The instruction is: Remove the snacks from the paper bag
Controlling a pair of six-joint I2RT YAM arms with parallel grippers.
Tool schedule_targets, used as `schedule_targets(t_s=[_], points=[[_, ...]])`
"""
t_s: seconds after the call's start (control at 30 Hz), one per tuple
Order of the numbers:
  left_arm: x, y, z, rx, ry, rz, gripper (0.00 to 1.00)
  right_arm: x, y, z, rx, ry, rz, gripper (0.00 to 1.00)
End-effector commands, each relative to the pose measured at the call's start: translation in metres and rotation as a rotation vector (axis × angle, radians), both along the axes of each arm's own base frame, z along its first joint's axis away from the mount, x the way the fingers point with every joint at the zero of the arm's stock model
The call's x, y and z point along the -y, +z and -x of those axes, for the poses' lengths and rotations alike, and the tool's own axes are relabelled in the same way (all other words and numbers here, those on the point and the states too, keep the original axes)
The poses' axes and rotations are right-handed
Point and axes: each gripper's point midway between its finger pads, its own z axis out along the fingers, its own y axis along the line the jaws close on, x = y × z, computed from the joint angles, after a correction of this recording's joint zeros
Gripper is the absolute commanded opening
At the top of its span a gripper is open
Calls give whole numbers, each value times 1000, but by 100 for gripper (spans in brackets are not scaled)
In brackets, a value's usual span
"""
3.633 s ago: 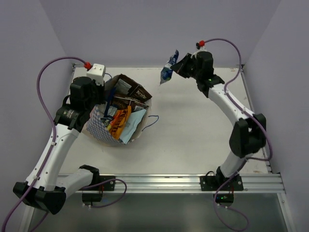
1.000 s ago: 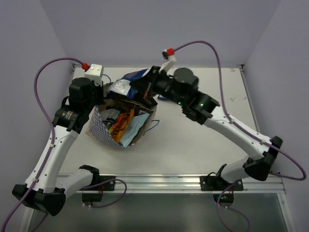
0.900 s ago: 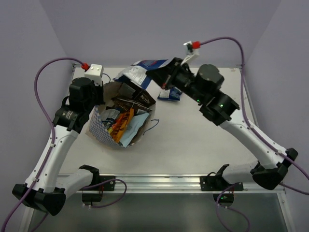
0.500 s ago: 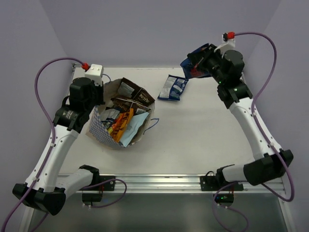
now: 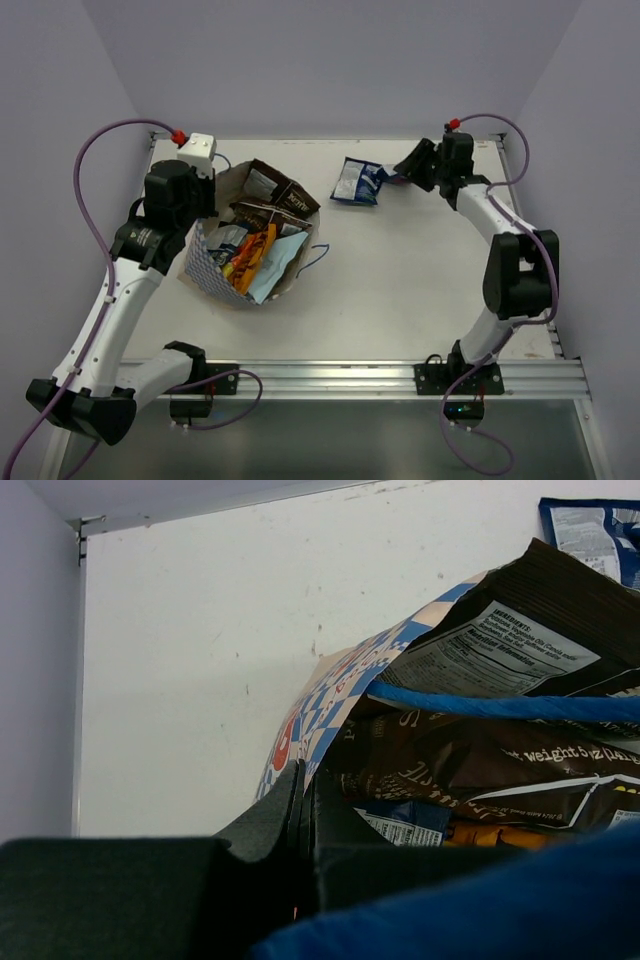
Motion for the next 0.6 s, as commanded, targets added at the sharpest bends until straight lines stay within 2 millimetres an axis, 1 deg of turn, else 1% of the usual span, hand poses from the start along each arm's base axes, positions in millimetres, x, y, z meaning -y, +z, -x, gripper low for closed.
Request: schedule_targets(t_s=[0.0, 0.03, 0.07, 0.1, 0.13, 0.17, 0.2, 0.23, 0.27, 0.3, 0.33, 0.37, 0.4, 0.43, 0.5, 0.53, 0.57], points=[[6, 34, -6, 106, -27, 22, 0, 9, 31, 35, 42, -28, 73, 54], [8, 33, -5, 104, -37, 25, 0, 4, 30, 48, 20, -28, 94, 57], [9, 32, -6, 99, -41, 27, 0, 1, 49, 64, 62, -22, 100, 62], [10, 32, -6, 98, -47, 29, 0, -6, 59, 74, 84, -9, 102, 65], [11, 32, -5, 97, -49, 36, 0, -26, 67, 91, 93, 35, 104, 66], [12, 34, -5, 100, -55, 43, 0, -32, 93, 104, 149, 34, 102, 66], [12, 35, -4, 104, -57, 47, 0, -43, 104, 115, 170, 53, 95, 67], [12, 36, -4, 105, -56, 51, 0, -70, 116, 133, 187, 104, 58, 67], [13, 38, -3, 106, -57, 54, 0, -84, 129, 144, 212, 129, 26, 67], [13, 40, -1, 110, -59, 57, 0, -97, 146, 158, 233, 149, -34, 67], [12, 41, -1, 113, -58, 58, 0, -124, 157, 177, 252, 215, -76, 68], [12, 44, 0, 117, -59, 59, 0, -137, 167, 187, 260, 243, -117, 68], [12, 47, 1, 125, -59, 61, 0, -153, 172, 196, 240, 266, -173, 68], [12, 50, 2, 131, -61, 63, 0, -179, 184, 214, 251, 337, -215, 68], [12, 52, 4, 136, -64, 64, 0, -206, 192, 228, 244, 391, -253, 68], [12, 53, 4, 140, -63, 63, 0, -232, 183, 242, 198, 445, -260, 68], [11, 54, 5, 140, -63, 63, 0, -246, 197, 246, 213, 471, -282, 68]])
